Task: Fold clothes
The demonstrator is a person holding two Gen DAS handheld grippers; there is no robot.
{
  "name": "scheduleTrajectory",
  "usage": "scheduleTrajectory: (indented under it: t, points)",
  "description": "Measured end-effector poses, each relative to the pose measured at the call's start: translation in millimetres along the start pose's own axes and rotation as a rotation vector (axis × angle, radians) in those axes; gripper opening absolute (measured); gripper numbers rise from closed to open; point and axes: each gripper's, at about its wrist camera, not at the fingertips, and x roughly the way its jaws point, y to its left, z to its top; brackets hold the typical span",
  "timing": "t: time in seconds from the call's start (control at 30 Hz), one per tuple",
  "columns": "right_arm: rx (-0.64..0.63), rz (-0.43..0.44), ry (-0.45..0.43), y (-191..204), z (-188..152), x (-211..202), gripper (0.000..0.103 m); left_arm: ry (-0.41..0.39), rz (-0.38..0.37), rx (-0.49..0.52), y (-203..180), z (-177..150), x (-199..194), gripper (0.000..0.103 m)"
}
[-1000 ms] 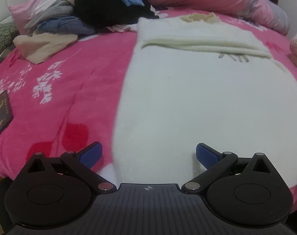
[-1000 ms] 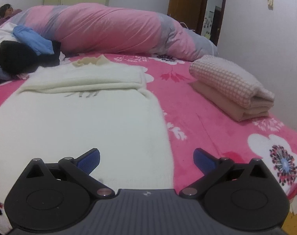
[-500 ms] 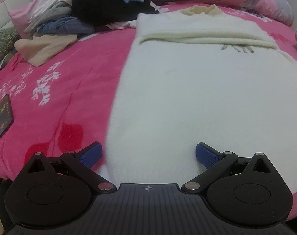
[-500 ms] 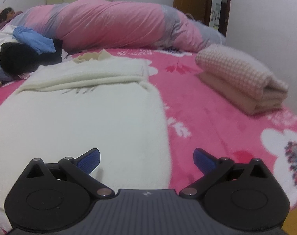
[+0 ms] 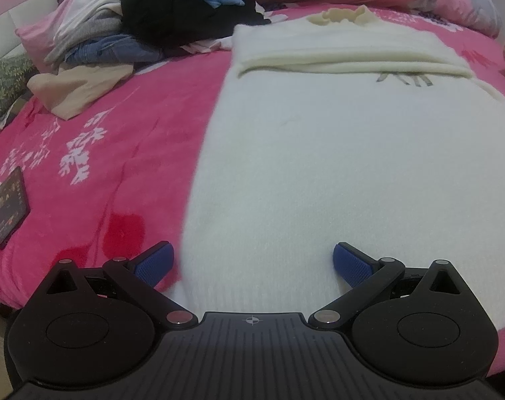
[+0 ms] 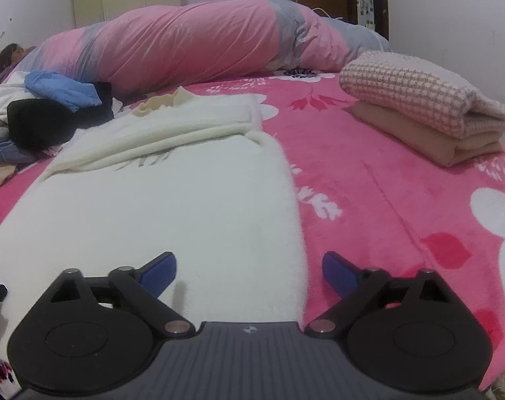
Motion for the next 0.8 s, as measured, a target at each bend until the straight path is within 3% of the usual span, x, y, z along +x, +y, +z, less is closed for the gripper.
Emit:
scheduleTrajectory:
  t: [0.1,0.27,0.53,0.8]
  points:
    - [0.016,0.013,0.01,0,-3,1,0.083,-0.001,0.0,0.0,0,0,0,0.103]
    - [0.037,0.021,0.021,-1,-12,-1,0.08,-0.011,-0.03,-0.012,5,-3,3,0.103]
    - [0.132,0.065,0.019,-16,-18,-8,0.08,-0.021,-0.154,-0.109,27,-11,7,0.103]
    - [0.202,0.098,0.015,-24,-19,-10,0.08,-0.07,-0.224,-0.144,41,-20,-6,0.103]
